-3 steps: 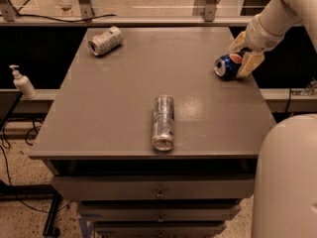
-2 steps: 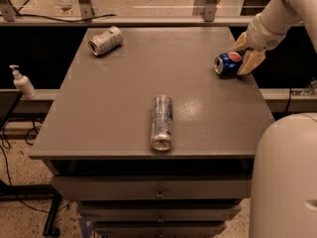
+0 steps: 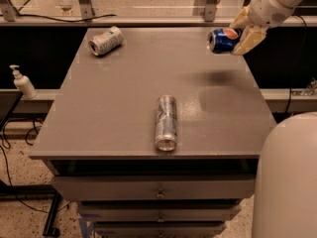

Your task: Pick pepsi can

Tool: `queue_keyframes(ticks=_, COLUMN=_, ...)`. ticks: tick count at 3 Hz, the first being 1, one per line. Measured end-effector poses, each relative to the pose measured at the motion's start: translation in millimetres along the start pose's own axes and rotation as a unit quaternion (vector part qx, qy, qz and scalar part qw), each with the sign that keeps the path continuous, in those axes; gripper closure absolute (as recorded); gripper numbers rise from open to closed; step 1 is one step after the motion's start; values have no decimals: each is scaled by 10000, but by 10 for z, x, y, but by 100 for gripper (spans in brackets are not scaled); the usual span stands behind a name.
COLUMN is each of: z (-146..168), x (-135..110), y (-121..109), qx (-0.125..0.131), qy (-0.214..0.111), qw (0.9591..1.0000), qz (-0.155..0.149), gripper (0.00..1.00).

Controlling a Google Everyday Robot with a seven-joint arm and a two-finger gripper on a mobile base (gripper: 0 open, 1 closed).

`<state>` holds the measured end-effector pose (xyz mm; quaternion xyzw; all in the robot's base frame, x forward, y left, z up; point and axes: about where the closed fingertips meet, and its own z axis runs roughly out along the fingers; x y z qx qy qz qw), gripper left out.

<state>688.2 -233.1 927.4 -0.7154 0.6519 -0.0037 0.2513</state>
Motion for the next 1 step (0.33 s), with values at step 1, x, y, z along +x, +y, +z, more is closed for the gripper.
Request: queue_keyframes(ticks=1, z=34, x=-19, y=-34, qx=36, qy=-47, qw=10000, qz=58, gripper=100)
